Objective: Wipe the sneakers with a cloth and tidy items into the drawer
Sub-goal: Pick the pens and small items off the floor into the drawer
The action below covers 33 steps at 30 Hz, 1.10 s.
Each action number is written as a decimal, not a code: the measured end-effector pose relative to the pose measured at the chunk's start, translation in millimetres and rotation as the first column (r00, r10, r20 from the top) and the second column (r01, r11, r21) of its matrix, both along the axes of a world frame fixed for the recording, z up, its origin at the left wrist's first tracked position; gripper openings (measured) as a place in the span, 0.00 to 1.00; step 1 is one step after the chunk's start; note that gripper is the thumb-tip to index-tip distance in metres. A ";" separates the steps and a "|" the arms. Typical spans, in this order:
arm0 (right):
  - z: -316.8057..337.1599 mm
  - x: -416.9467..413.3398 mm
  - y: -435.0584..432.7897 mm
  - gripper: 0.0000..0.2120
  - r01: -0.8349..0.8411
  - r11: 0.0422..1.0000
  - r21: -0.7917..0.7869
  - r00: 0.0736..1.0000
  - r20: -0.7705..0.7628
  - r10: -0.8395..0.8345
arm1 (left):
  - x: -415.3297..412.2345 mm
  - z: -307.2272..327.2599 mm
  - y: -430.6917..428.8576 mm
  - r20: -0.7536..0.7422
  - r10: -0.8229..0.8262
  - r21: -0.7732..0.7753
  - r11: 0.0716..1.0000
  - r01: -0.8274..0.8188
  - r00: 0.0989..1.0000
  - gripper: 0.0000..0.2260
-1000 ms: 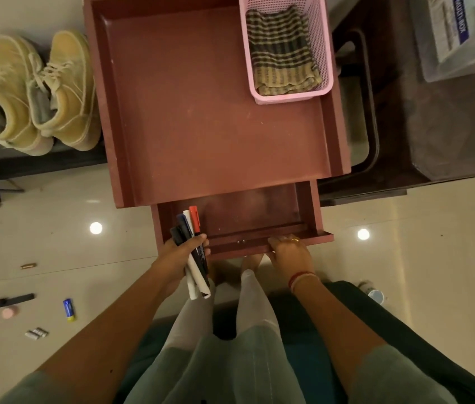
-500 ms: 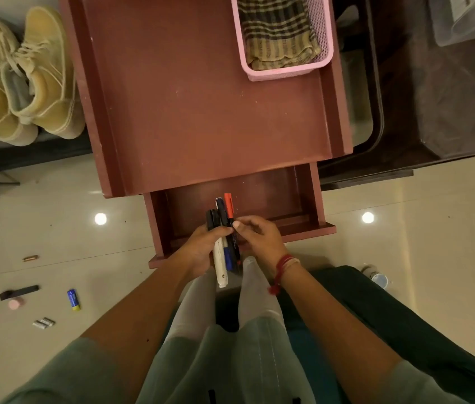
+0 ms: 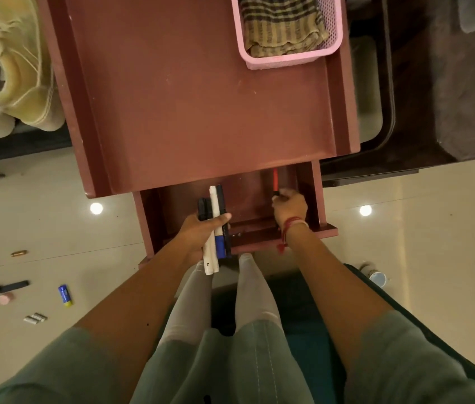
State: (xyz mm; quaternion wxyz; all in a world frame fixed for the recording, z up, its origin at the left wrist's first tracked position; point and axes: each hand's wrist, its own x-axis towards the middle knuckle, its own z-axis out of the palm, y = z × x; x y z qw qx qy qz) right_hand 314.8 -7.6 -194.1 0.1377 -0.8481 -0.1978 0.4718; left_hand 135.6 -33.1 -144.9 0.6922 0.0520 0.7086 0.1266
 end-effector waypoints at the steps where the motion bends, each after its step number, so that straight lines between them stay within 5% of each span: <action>1: -9.9 3.8 4.4 0.12 -0.036 0.999 -0.005 0.999 0.036 0.036 | -0.4 -3.0 1.1 0.018 0.026 -0.011 1.000 -0.026 0.999 0.10; 12: -69.5 18.7 17.8 0.22 -0.416 0.909 0.015 0.858 0.339 0.386 | 4.5 -47.1 9.3 0.062 0.149 -0.056 0.988 -0.146 0.987 0.01; 15: -66.4 13.4 8.9 0.22 -0.627 0.776 -0.063 0.674 0.456 0.582 | 5.7 -49.8 15.4 0.054 0.125 -0.067 0.990 -0.121 0.991 0.01; 19: -62.0 9.8 2.3 0.20 -0.807 0.528 -0.265 0.430 0.348 0.833 | 6.6 -53.0 23.2 0.046 0.120 -0.062 0.991 -0.117 0.992 0.02; 24: -58.9 17.4 7.6 0.20 -0.750 0.599 -0.281 0.516 0.317 0.796 | 3.7 -57.4 28.6 0.029 0.159 -0.043 0.987 -0.158 0.987 0.03; 28: -44.3 16.2 11.8 0.15 -0.655 0.755 -0.023 0.733 0.222 0.643 | 1.4 -54.8 28.6 0.047 0.177 -0.047 0.983 -0.175 0.983 0.05; 30: -24.9 3.4 5.8 0.12 -0.477 0.869 0.131 0.879 0.039 0.476 | 0.9 -53.4 28.2 0.055 0.175 -0.070 0.983 -0.171 0.983 0.03; 33: -1.8 -25.1 -12.8 0.11 -0.353 0.924 0.147 0.872 -0.306 0.381 | 2.9 -52.6 27.1 0.079 0.149 -0.088 0.986 -0.142 0.986 0.03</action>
